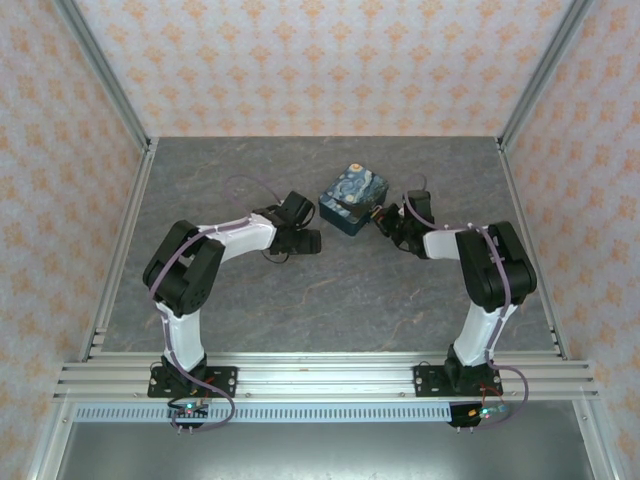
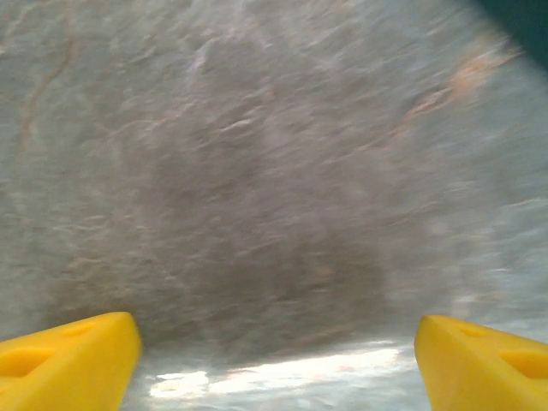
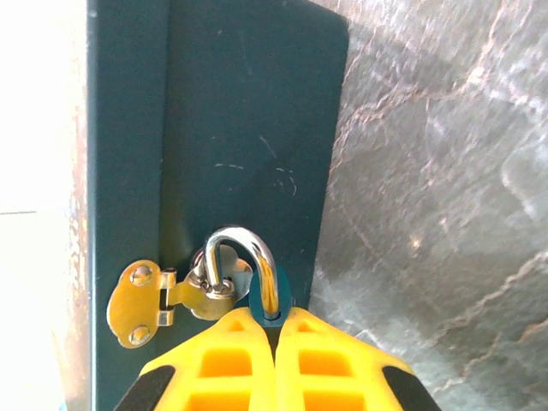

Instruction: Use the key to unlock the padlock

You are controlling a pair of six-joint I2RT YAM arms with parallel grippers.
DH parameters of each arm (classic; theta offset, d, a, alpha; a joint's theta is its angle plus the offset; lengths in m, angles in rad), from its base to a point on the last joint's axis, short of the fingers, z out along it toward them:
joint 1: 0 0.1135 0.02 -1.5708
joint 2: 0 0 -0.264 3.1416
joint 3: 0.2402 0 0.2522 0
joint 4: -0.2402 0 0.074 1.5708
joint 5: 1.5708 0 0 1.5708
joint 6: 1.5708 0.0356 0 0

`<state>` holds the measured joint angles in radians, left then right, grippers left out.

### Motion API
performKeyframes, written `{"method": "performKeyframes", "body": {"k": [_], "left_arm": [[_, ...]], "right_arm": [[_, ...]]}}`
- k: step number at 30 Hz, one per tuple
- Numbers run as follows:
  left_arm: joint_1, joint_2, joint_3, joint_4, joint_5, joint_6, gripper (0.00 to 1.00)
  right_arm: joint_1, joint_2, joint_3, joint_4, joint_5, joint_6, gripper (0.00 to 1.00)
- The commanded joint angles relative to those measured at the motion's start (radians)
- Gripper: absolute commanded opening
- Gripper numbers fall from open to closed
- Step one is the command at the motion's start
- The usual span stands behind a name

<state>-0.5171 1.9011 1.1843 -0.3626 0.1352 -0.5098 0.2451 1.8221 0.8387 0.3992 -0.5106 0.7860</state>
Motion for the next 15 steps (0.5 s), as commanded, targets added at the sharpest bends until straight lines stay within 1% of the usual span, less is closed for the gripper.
{"method": "performKeyframes", "body": {"k": [1, 5, 10, 15], "left_arm": [[0.001, 0.001, -0.007, -0.084, -0.026, 0.016, 0.85], [0.002, -0.01, -0.004, -0.085, -0.024, 0.014, 0.85], [0.001, -0.056, 0.005, -0.089, -0.014, 0.004, 0.85], [-0.003, -0.086, 0.06, -0.098, 0.015, -0.009, 0.86]], "right_arm": [[0.004, -0.035, 0.05, -0.19, 0.02, -0.146, 0.0], [0.005, -0.038, 0.047, -0.224, 0.005, -0.183, 0.0], [0.005, -0.065, -0.003, -0.218, -0.004, -0.211, 0.0], [0.005, -0.087, -0.042, -0.195, -0.009, -0.226, 0.0]]}}
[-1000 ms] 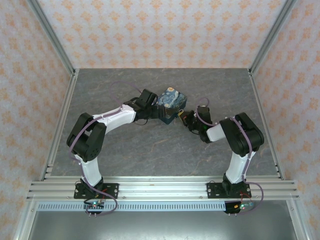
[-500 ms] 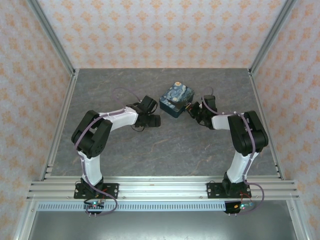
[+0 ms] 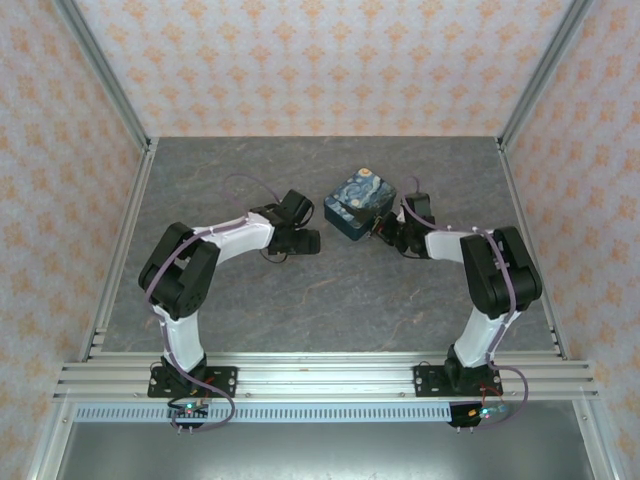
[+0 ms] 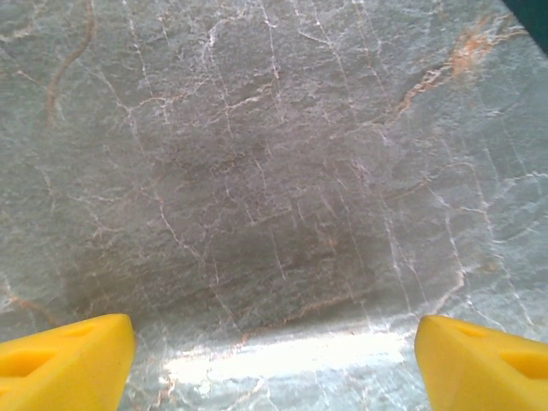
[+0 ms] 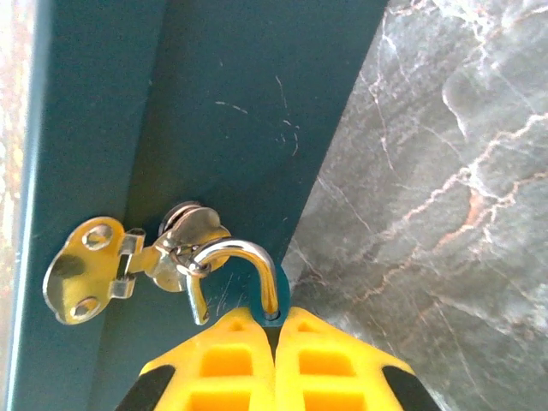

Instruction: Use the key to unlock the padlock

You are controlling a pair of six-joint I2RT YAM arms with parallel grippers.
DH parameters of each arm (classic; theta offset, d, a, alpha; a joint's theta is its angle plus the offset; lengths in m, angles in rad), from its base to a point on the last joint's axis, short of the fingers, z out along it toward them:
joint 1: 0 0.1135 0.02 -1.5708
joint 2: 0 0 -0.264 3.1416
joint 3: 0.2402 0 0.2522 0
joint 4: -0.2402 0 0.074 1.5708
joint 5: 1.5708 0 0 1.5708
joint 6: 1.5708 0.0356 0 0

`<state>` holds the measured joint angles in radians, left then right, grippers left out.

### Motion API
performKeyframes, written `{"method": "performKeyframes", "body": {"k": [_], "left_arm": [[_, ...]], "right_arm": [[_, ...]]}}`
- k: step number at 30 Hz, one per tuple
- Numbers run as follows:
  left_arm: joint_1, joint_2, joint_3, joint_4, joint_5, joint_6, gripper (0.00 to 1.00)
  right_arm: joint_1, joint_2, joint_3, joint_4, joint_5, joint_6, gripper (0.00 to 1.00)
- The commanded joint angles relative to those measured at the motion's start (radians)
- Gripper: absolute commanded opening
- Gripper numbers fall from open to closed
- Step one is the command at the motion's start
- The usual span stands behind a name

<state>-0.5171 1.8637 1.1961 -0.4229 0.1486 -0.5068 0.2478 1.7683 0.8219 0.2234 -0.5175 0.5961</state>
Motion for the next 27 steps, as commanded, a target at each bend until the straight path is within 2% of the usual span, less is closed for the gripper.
{"method": "performKeyframes", "body": {"k": [1, 8, 15, 27], "left_arm": [[-0.009, -0.049, 0.07, -0.045, 0.002, -0.012, 0.86], [-0.048, -0.005, 0.238, -0.089, -0.006, -0.004, 0.87], [-0.092, 0.136, 0.433, -0.156, -0.045, 0.02, 0.87], [-0.151, 0.27, 0.539, -0.262, -0.215, 0.088, 0.87]], "right_arm": [[0.002, -0.034, -0.03, -0.012, -0.006, -0.034, 0.0], [0.002, -0.06, -0.06, 0.004, -0.013, -0.034, 0.0], [0.001, -0.087, -0.093, 0.01, -0.007, -0.035, 0.0], [-0.019, -0.111, -0.146, 0.047, -0.024, -0.024, 0.0]]}}
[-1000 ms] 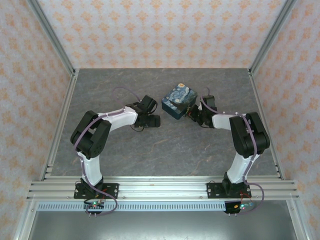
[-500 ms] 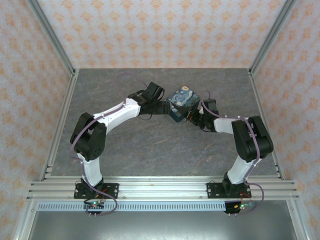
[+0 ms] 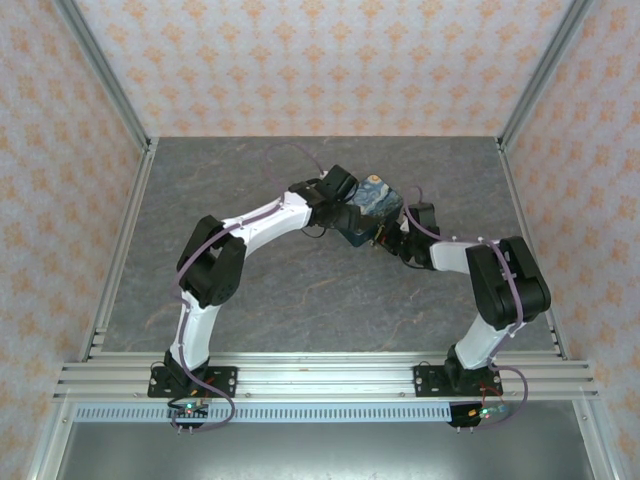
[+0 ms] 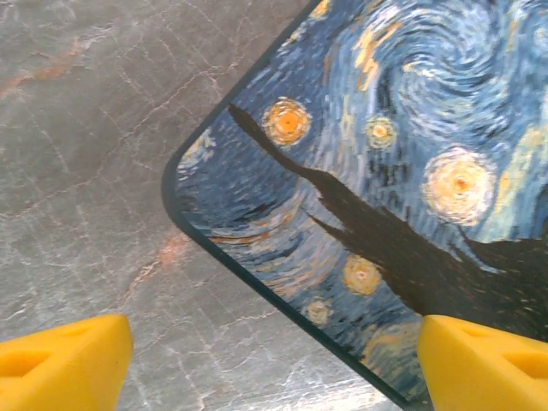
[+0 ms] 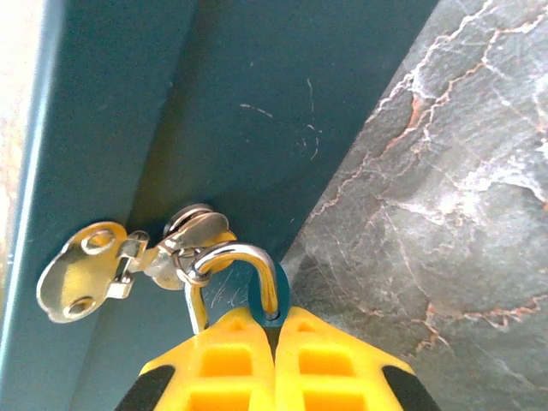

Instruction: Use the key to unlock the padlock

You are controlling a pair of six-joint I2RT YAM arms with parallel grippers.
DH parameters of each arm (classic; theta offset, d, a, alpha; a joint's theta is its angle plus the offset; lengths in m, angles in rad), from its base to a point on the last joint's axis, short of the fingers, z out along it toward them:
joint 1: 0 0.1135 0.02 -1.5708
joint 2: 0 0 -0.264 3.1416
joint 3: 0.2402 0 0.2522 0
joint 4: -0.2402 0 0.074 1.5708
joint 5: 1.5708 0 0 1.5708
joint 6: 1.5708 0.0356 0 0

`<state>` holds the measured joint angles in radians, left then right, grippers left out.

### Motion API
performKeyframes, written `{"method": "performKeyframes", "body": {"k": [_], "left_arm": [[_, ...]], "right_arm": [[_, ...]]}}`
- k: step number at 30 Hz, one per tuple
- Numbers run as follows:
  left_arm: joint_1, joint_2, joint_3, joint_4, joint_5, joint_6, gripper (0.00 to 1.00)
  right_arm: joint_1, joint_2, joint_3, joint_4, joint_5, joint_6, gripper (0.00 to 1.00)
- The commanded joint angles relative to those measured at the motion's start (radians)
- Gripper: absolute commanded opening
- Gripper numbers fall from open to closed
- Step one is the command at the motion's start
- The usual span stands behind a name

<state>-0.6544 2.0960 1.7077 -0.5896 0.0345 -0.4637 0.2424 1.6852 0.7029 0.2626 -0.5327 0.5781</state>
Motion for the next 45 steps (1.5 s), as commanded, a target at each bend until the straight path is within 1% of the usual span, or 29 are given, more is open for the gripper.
{"method": "performKeyframes", "body": {"k": [1, 4, 9, 16, 23, 25, 28, 32, 37, 40, 45], "left_arm": [[-0.019, 0.045, 0.035, -0.109, -0.117, 0.054, 0.87], [-0.029, 0.067, 0.049, -0.134, -0.134, 0.068, 0.86], [-0.031, 0.081, 0.029, -0.127, -0.121, 0.069, 0.86], [-0.034, 0.093, 0.017, -0.12, -0.106, 0.071, 0.85], [-0.035, 0.104, 0.011, -0.119, -0.097, 0.07, 0.85], [-0.034, 0.108, 0.011, -0.12, -0.095, 0.069, 0.84], [-0.035, 0.113, 0.008, -0.12, -0.088, 0.067, 0.84], [-0.035, 0.116, 0.009, -0.12, -0.083, 0.061, 0.84], [-0.035, 0.109, 0.0, -0.112, -0.072, 0.057, 0.83], [-0.035, 0.087, -0.015, -0.096, -0.058, 0.051, 0.84], [-0.034, 0.02, -0.033, -0.064, -0.014, 0.041, 0.87]], "right_arm": [[-0.019, -0.033, -0.031, 0.012, -0.014, -0.007, 0.0], [-0.049, -0.045, -0.053, 0.022, -0.028, -0.009, 0.0], [-0.098, -0.049, -0.082, 0.081, -0.067, 0.015, 0.0], [-0.101, -0.016, -0.076, 0.153, -0.093, 0.062, 0.0], [-0.126, 0.001, -0.046, 0.127, -0.082, 0.063, 0.0], [-0.155, 0.002, -0.044, 0.131, -0.062, 0.098, 0.0], [-0.2, 0.02, -0.055, 0.241, -0.091, 0.198, 0.0], [-0.206, 0.043, -0.034, 0.269, -0.132, 0.231, 0.0], [-0.206, 0.021, -0.059, 0.257, -0.125, 0.215, 0.0], [-0.207, -0.011, -0.099, 0.262, -0.142, 0.22, 0.0], [-0.197, -0.115, -0.208, 0.264, -0.181, 0.236, 0.0]]}}
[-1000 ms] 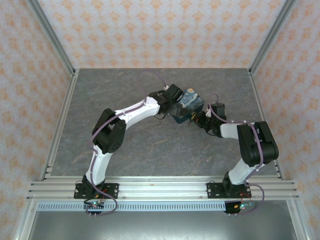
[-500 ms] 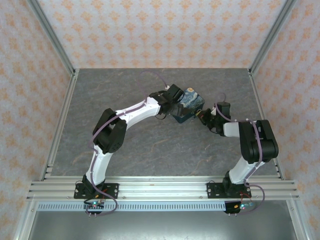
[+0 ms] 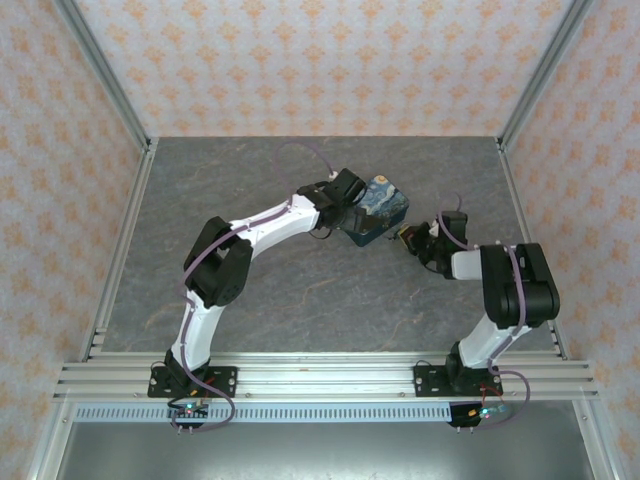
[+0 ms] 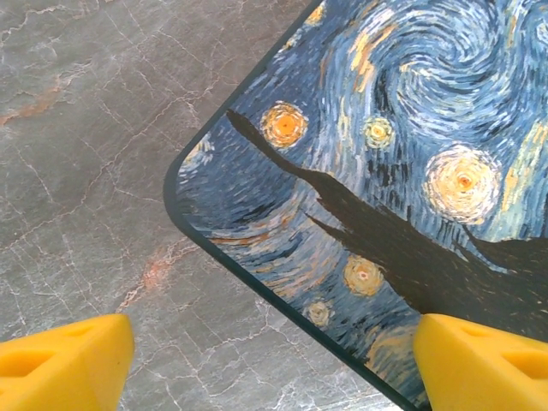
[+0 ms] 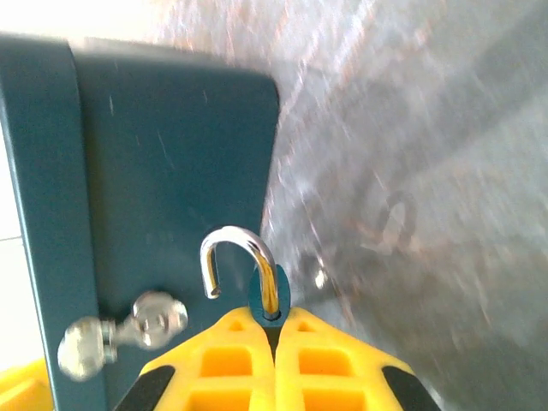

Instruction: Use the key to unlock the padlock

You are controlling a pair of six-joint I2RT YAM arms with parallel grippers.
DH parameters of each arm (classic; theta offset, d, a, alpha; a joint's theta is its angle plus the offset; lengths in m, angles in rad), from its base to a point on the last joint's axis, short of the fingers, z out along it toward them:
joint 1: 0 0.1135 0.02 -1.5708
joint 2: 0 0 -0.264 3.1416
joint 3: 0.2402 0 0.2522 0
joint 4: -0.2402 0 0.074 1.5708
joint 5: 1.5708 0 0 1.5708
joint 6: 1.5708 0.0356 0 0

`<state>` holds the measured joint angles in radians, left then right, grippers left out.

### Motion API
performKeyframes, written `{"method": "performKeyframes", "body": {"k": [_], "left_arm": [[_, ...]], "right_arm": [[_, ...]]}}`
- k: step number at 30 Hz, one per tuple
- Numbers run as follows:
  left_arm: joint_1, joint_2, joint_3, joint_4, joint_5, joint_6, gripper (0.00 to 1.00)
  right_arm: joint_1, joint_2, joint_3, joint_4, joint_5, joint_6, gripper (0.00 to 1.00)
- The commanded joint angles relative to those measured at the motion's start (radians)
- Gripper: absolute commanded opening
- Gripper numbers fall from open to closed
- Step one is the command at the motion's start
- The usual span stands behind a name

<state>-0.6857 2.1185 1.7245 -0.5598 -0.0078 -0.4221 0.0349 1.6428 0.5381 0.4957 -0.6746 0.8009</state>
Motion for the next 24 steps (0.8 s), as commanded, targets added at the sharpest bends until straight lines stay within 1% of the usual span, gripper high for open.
{"method": "performKeyframes", "body": {"k": [1, 6, 11, 13, 15, 18, 20, 23, 24], "left_arm": [[-0.004, -0.014, -0.048, -0.094, 0.034, -0.003, 0.87], [-0.003, -0.083, -0.066, -0.088, 0.054, -0.024, 0.89], [-0.004, -0.176, -0.123, -0.078, 0.065, -0.047, 0.89], [-0.004, -0.217, -0.154, -0.071, 0.066, -0.054, 0.9], [-0.004, -0.265, -0.18, -0.065, 0.071, -0.061, 0.9], [-0.004, -0.321, -0.213, -0.061, 0.072, -0.072, 0.9], [-0.003, -0.364, -0.234, -0.063, 0.063, -0.076, 0.91], [-0.003, -0.43, -0.255, -0.08, 0.036, -0.077, 0.93], [-0.003, -0.45, -0.259, -0.089, 0.021, -0.076, 0.93]], "right_arm": [[0.018, -0.094, -0.063, 0.021, -0.043, 0.014, 0.0], [0.063, -0.214, -0.18, -0.021, -0.02, 0.017, 0.0], [0.096, -0.327, -0.298, -0.077, 0.053, 0.042, 0.0], [0.099, -0.359, -0.336, -0.083, 0.067, 0.054, 0.02], [0.1, -0.394, -0.359, -0.112, 0.079, 0.057, 0.11], [0.099, -0.453, -0.37, -0.182, 0.088, 0.06, 0.33], [0.099, -0.545, -0.361, -0.254, 0.094, 0.064, 0.49], [0.099, -0.676, -0.326, -0.391, 0.12, 0.066, 0.64], [0.099, -0.715, -0.312, -0.433, 0.13, 0.066, 0.71]]}}
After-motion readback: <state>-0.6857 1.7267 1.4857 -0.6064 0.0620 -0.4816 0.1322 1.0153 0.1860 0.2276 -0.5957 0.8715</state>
